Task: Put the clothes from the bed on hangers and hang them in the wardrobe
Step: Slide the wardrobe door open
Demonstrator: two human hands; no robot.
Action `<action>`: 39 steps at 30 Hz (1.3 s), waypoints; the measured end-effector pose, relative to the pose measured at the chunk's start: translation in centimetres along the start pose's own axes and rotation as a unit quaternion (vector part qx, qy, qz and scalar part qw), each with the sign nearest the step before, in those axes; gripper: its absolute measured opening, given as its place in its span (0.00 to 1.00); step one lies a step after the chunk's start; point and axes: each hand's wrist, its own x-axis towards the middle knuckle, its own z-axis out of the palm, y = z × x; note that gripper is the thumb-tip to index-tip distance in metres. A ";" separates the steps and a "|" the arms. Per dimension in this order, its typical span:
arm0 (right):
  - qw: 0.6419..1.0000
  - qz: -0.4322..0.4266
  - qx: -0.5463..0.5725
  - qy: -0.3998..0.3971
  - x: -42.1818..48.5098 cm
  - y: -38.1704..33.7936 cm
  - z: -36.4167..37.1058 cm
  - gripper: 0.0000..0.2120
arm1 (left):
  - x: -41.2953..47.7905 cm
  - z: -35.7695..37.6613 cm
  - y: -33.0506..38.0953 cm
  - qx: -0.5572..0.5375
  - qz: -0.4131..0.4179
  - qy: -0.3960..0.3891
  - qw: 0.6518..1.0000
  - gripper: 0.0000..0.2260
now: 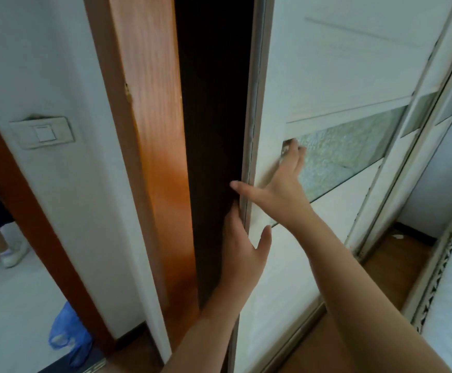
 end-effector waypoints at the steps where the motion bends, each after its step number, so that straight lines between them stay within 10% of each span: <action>1: 1.000 0.003 -0.014 0.004 0.2 0.1 0.3 0.60 | 0.5 0.4 -0.1 -0.015 0.006 0.002 1.000 0.31; 13: 0.995 0.002 -0.098 0.017 3.5 3.8 -2.6 0.58 | 3.9 6.0 -2.0 -0.061 0.001 -0.016 0.998 0.14; 39: 0.994 -0.008 -0.093 0.055 22.0 22.9 -18.8 0.56 | 17.8 33.3 0.4 -0.133 0.001 -0.071 0.989 0.13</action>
